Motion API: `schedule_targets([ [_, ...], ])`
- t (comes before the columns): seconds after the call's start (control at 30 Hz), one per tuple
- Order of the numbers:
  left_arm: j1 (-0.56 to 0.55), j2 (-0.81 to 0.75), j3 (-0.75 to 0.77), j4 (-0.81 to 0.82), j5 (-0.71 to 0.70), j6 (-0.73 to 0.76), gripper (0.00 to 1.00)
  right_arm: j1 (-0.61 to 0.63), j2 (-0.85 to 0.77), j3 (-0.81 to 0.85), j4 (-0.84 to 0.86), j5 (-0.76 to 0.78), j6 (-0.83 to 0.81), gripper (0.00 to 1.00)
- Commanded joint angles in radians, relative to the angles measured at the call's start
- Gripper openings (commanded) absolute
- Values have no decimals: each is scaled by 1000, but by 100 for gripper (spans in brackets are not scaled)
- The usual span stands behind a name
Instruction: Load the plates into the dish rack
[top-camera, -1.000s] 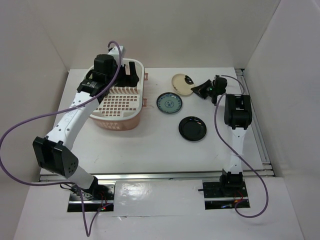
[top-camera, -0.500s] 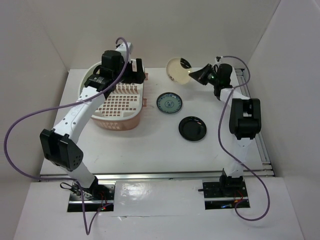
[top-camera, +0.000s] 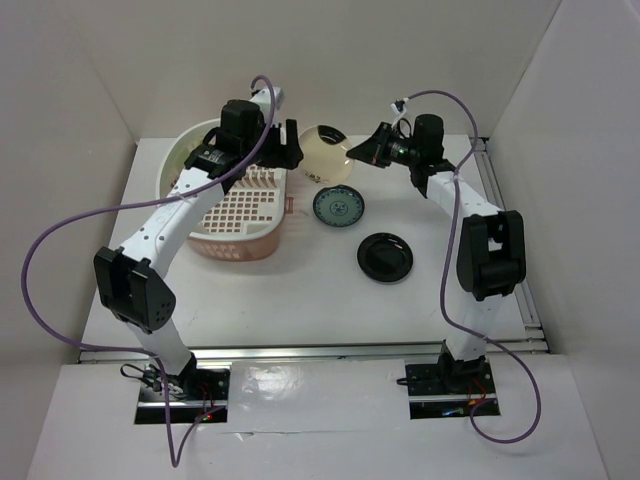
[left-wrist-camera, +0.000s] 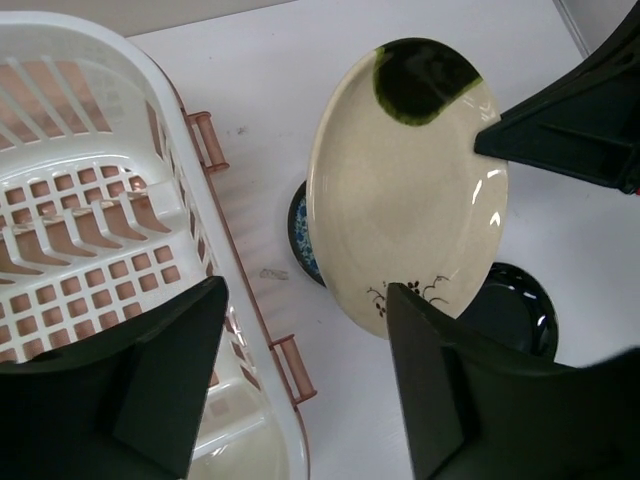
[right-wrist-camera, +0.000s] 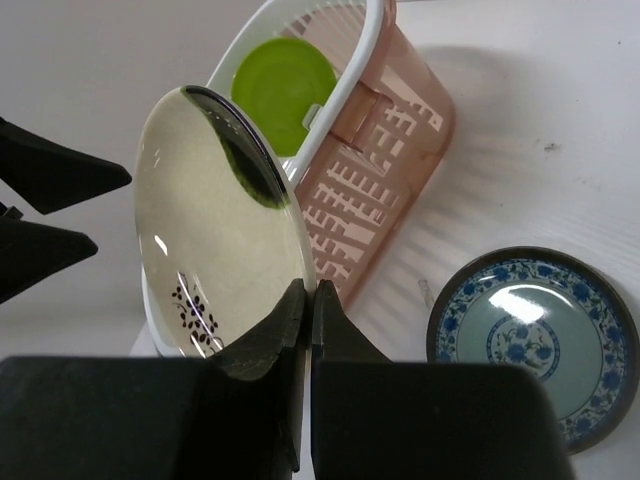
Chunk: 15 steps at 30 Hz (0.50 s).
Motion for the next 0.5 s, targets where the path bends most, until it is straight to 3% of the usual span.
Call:
schedule_targets([
  [0.0,2,0,48,21,33,9,75,-3,-66,25,22,-51,-11,0],
  [0.03,2,0,48,21,33,9,65,-3,-66,25,35,-78,7,0],
  [0.1,2,0,36,30,33,9,62,-3,-66,15,92,-112,35,0],
  [0.37,2,9,14,39,53,9,66,17,-66,-1,166,-154,96,0],
  [0.47,2,9,14,39,65,9,62,17,-66,-1,166,-163,96,0],
])
